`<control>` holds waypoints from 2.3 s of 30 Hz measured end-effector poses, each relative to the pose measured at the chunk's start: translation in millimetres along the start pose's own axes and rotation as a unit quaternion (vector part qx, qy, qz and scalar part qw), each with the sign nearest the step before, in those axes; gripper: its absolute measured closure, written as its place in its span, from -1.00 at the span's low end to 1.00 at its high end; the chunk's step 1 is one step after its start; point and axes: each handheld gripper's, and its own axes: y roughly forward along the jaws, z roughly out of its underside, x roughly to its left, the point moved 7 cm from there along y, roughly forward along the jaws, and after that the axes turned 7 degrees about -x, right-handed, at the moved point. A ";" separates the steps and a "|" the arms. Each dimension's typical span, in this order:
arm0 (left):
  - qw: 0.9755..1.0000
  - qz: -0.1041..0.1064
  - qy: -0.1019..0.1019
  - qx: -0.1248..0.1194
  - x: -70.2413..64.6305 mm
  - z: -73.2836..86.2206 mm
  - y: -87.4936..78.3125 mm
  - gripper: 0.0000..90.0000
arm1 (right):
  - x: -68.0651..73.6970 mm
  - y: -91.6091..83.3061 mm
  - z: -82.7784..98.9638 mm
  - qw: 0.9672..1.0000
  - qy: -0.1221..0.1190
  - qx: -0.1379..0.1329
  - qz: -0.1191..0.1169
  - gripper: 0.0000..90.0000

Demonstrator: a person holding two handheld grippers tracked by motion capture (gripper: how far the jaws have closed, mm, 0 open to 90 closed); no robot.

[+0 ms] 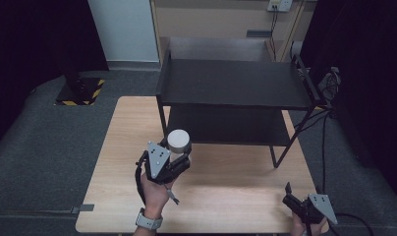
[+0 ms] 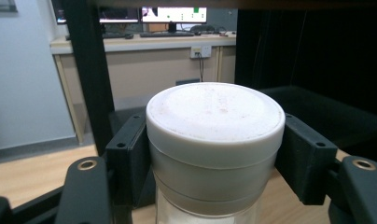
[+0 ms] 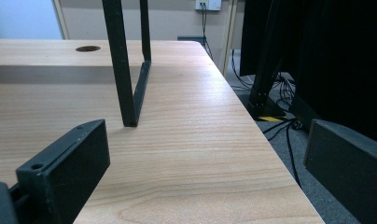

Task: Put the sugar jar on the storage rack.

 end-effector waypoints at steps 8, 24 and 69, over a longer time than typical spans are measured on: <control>1.000 0.001 0.004 -0.012 -3.7 -18.2 16.3 -0.25 | 0.0 0.3 -0.4 1.000 -0.001 0.002 -0.001 -0.98; 1.000 -0.015 0.003 0.005 -6.6 -29.5 50.5 -0.25 | -0.1 0.5 -0.3 1.000 -0.003 0.003 -0.001 -0.98; 0.998 -0.052 0.014 -0.013 -0.2 -17.0 123.9 -0.26 | 1.8 2.6 0.1 1.000 -0.026 0.004 -0.004 -0.98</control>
